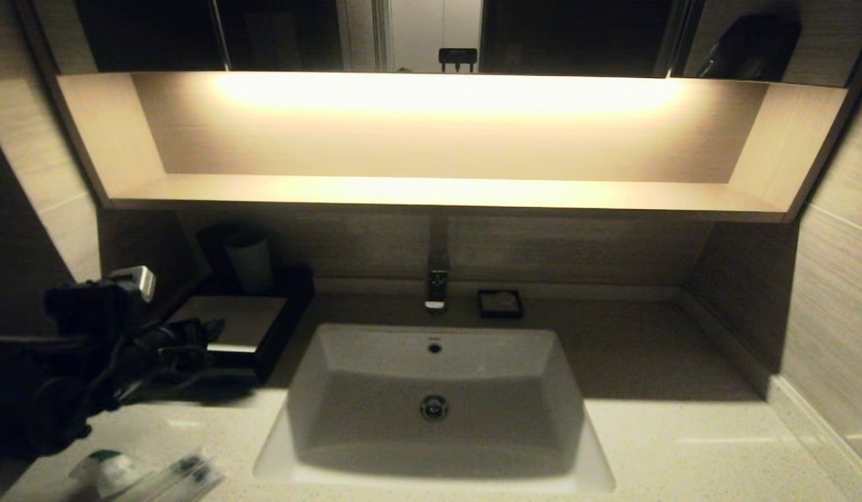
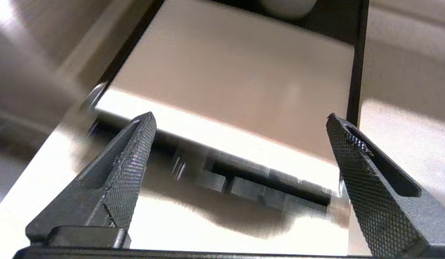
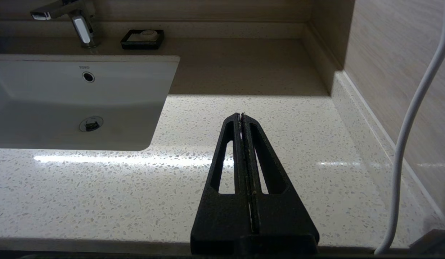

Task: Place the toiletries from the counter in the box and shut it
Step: Open the drawer

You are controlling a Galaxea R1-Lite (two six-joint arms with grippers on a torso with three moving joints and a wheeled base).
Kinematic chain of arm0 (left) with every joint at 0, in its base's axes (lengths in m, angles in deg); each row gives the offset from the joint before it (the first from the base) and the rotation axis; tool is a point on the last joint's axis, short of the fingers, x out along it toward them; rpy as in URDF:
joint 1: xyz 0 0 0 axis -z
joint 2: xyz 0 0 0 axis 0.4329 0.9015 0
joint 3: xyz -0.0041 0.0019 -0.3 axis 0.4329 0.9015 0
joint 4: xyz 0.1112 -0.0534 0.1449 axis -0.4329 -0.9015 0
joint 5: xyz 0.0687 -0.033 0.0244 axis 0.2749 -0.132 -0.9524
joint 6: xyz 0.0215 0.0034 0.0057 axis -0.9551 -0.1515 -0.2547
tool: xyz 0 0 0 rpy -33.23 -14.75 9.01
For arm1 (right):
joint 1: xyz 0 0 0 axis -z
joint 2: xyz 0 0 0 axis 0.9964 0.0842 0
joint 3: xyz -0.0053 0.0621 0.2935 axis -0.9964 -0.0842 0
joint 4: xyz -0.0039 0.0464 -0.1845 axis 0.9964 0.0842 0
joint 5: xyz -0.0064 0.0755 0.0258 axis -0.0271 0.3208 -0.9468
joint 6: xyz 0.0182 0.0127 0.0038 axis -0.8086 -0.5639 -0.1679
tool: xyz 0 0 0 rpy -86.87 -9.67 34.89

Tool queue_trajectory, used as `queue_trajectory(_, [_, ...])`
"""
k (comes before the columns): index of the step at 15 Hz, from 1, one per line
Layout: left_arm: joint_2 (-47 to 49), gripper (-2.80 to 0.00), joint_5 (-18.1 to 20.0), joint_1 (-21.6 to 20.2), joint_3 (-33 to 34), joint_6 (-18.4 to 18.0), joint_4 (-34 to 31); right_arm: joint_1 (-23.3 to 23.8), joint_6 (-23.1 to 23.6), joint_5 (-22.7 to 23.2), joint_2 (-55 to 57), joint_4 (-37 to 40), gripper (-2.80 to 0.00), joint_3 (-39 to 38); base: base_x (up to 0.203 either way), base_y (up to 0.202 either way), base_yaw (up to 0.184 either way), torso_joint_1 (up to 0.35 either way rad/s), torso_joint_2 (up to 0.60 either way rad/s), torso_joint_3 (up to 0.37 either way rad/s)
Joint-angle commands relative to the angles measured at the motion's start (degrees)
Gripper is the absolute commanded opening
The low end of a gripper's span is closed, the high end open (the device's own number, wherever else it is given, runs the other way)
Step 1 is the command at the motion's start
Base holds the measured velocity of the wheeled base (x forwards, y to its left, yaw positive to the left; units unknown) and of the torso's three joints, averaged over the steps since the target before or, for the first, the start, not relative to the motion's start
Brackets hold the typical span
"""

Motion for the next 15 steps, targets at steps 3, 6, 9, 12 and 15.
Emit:
queue_trajectory(3, [-13.2,0.00,-0.1,-0.3,14.6,0.1,5.2,0.0,0.0,0.0,0.0,0.0,-2.80,0.0,0.000,0.000,0.000,0.000,0.00,0.000])
queue_trajectory(6, [-22.5,-2.80,-0.1,-0.3,20.6,0.0,5.3,0.0,0.0,0.0,0.0,0.0,-2.80,0.0,0.000,0.000,0.000,0.000,0.00,0.000])
queue_trajectory(9, [-32.9,-2.80,-0.2,-0.3,26.7,-0.1,2.6,0.0,0.0,0.0,0.0,0.0,-2.80,0.0,0.000,0.000,0.000,0.000,0.00,0.000])
queue_trajectory(12, [-44.4,-2.80,-0.7,-0.3,28.1,-0.1,-6.2,0.0,0.0,0.0,0.0,0.0,-2.80,0.0,0.000,0.000,0.000,0.000,0.00,0.000])
queue_trajectory(15, [-57.2,-2.80,-1.1,-0.3,26.0,-0.1,-24.7,0.0,0.0,0.0,0.0,0.0,-2.80,0.0,0.000,0.000,0.000,0.000,0.00,0.000])
